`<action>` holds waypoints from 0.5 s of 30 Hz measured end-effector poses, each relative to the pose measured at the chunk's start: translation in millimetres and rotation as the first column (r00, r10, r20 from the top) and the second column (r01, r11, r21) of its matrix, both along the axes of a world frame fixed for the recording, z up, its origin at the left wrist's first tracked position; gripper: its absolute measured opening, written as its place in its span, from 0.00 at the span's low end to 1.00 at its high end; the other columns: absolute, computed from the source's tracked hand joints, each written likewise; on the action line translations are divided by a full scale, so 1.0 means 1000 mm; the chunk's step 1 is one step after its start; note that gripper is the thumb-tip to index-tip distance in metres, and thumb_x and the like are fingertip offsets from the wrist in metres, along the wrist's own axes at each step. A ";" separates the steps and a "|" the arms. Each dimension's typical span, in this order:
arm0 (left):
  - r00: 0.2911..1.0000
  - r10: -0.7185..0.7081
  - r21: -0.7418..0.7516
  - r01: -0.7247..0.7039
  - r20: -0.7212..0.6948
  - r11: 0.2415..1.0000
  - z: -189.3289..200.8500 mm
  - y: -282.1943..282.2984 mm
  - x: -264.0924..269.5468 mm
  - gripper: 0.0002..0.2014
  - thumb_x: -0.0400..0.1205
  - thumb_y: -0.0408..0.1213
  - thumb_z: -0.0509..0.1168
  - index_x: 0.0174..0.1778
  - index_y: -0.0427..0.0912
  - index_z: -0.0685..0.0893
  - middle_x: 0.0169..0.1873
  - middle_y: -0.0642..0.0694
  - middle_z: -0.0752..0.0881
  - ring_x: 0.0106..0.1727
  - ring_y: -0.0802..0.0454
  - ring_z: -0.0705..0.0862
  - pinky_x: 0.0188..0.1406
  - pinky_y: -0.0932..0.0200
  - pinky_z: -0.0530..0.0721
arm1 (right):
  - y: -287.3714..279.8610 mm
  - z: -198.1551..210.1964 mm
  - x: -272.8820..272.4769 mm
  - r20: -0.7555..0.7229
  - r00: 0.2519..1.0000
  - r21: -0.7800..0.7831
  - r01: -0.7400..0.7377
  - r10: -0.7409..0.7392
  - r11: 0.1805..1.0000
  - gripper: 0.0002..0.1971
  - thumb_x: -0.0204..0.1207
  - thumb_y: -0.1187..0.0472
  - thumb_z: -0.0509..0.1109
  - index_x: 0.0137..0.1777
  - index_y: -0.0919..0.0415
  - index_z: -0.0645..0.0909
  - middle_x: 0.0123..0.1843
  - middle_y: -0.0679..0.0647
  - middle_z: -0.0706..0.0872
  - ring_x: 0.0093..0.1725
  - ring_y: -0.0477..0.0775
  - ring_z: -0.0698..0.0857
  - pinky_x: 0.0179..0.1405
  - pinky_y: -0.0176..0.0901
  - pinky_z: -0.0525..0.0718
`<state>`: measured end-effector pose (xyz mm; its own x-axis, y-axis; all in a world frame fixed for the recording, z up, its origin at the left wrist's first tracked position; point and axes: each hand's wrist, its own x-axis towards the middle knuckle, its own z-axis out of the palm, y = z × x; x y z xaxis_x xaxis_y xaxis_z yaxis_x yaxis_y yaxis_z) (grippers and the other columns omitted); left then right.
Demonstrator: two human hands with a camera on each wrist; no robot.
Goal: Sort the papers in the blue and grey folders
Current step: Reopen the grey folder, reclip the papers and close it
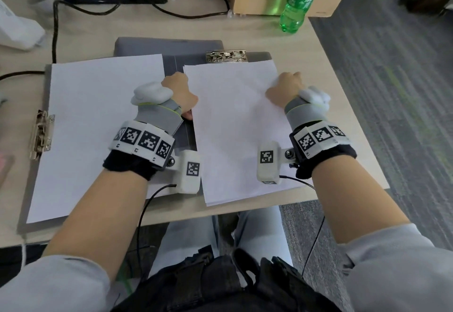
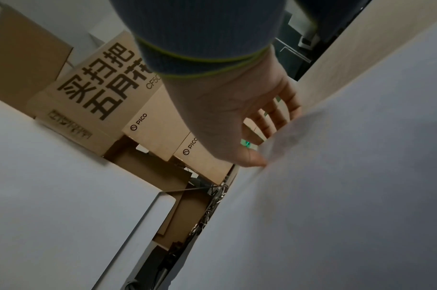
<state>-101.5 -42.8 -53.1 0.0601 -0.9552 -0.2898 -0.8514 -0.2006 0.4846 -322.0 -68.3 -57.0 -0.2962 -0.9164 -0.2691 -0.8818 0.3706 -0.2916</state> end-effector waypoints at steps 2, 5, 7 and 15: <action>0.999 -0.027 0.042 0.025 0.041 0.999 0.004 -0.001 -0.002 0.10 0.76 0.29 0.59 0.48 0.32 0.84 0.38 0.38 0.92 0.34 0.40 0.90 0.49 0.46 0.89 | -0.008 -0.002 0.004 -0.002 1.000 -0.029 0.002 -0.002 1.000 0.20 0.77 0.61 0.60 0.68 0.67 0.72 0.71 0.62 0.67 0.62 0.68 0.80 0.61 0.52 0.78; 1.000 -0.015 0.070 0.017 -0.018 0.997 0.004 -0.005 -0.001 0.11 0.76 0.28 0.60 0.51 0.33 0.83 0.40 0.38 0.92 0.35 0.40 0.90 0.49 0.46 0.89 | -0.018 0.000 0.008 0.122 0.992 -0.108 0.028 -0.015 0.994 0.20 0.78 0.62 0.60 0.69 0.68 0.72 0.72 0.62 0.67 0.62 0.66 0.79 0.59 0.48 0.76; 0.989 0.035 0.077 -0.024 -0.144 0.997 0.002 -0.008 0.002 0.14 0.75 0.28 0.61 0.56 0.35 0.81 0.42 0.39 0.90 0.37 0.38 0.90 0.47 0.44 0.90 | -0.023 -0.002 0.008 0.166 0.986 -0.121 0.035 -0.015 0.992 0.20 0.78 0.63 0.59 0.70 0.67 0.72 0.72 0.63 0.69 0.64 0.66 0.78 0.57 0.47 0.75; 0.963 0.126 -0.100 -0.153 -0.240 0.983 -0.006 -0.017 0.005 0.08 0.75 0.28 0.56 0.39 0.28 0.78 0.33 0.35 0.76 0.37 0.35 0.80 0.50 0.31 0.85 | -0.022 -0.009 0.008 0.280 0.959 -0.146 0.096 -0.052 0.985 0.23 0.78 0.65 0.61 0.74 0.64 0.69 0.73 0.62 0.69 0.68 0.63 0.75 0.56 0.42 0.72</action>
<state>-96.1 -59.6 -58.8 0.1394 -0.9702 -0.1983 -0.6803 -0.2394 0.6927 -313.9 -89.8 -66.5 -0.2998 -0.9318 -0.2045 -0.7317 0.3621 -0.5775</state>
